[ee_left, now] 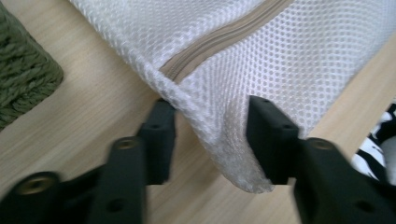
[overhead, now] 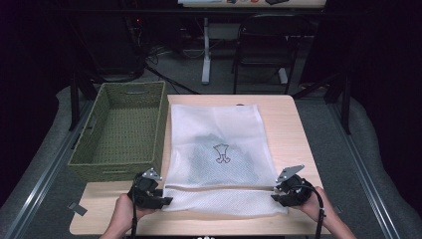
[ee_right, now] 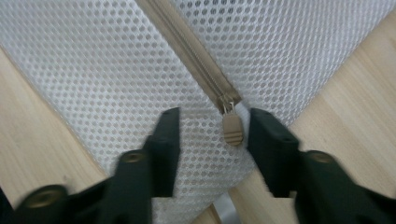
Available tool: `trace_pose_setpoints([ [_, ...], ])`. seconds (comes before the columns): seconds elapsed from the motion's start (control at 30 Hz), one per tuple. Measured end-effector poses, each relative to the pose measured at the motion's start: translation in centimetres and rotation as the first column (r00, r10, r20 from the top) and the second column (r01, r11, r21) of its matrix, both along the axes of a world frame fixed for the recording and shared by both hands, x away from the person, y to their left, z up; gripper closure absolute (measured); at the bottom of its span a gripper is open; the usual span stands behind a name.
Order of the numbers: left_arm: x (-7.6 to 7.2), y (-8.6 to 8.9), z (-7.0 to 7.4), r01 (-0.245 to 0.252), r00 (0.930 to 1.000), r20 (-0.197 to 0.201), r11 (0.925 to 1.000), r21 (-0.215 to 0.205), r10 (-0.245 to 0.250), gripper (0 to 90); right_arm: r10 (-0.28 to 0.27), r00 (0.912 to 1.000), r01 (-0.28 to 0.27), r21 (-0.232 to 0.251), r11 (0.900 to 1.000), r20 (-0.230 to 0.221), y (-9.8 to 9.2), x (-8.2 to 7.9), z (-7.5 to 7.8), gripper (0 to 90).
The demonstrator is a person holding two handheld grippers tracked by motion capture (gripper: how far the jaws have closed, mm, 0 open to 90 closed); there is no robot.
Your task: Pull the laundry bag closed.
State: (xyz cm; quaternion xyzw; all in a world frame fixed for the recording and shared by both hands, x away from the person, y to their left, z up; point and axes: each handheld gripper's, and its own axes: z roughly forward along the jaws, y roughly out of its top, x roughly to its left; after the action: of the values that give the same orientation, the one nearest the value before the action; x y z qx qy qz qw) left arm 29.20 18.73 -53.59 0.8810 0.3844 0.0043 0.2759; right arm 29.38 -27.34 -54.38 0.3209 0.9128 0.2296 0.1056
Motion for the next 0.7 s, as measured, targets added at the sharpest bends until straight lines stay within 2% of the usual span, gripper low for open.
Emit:
trace_pose_setpoints([
  [0.03,-0.1,0.1,0.3,-0.006,1.0,0.005,0.9999,-0.011,0.006,43.1,-0.005,0.9999,0.005,0.008,1.0,0.01,0.0,0.0,0.1,46.6],
  [0.1,-0.4,0.4,0.8,-0.013,0.9995,0.027,0.9996,-0.026,0.013,35.3,-0.037,0.9993,0.036,0.057,0.998,0.012,-0.2,-0.2,0.6,37.0],
  [0.13,-0.6,0.7,1.2,-0.021,0.9989,0.042,0.9993,-0.03,0.022,33.2,-0.047,0.9987,0.046,0.062,0.997,0.019,-0.3,-0.1,0.9,31.9],
  [0.2,-0.8,1.1,1.8,-0.033,0.9975,0.06,0.9984,-0.047,0.036,28.9,-0.074,0.997,0.071,0.101,0.992,0.024,-0.5,-0.1,1.4,26.1],
  [0.27,-1.0,1.4,2.4,-0.055,0.9944,0.088,0.9978,-0.037,0.058,22.9,-0.114,0.9925,0.107,0.13,0.986,0.045,-0.8,-0.2,2.1,19.4],
  [0.37,-1.1,2.3,3.0,-0.065,0.9921,0.105,0.9972,-0.036,0.068,17.1,-0.176,0.9825,0.163,0.174,0.971,0.061,-1.2,-0.5,3.0,14.7],
  [0.47,-1.4,3.4,3.3,-0.094,0.9884,0.115,0.9943,-0.051,0.099,15.6,-0.231,0.9682,0.209,0.199,0.957,0.096,-1.4,-1.1,3.8,9.4],
  [0.57,-1.8,4.8,3.8,-0.133,0.9805,0.139,0.9898,-0.053,0.139,14.6,-0.285,0.9514,0.254,0.228,0.94,0.116,-1.8,-1.8,4.3,4.9],
  [0.6,-2.1,5.5,3.9,-0.159,0.9729,0.159,0.9852,-0.064,0.168,14.0,-0.308,0.9429,0.273,0.238,0.932,0.126,-2.0,-2.1,4.5,3.7],
  [0.63,-2.2,6.0,4.0,-0.176,0.9685,0.167,0.9821,-0.068,0.185,13.7,-0.346,0.9288,0.308,0.245,0.919,0.132,-2.3,-2.5,4.7,2.5],
  [0.7,-2.7,7.0,4.2,-0.208,0.9605,0.173,0.9754,-0.072,0.218,13.0,-0.381,0.9133,0.339,0.251,0.907,0.143,-2.8,-3.0,4.9,0.6],
])
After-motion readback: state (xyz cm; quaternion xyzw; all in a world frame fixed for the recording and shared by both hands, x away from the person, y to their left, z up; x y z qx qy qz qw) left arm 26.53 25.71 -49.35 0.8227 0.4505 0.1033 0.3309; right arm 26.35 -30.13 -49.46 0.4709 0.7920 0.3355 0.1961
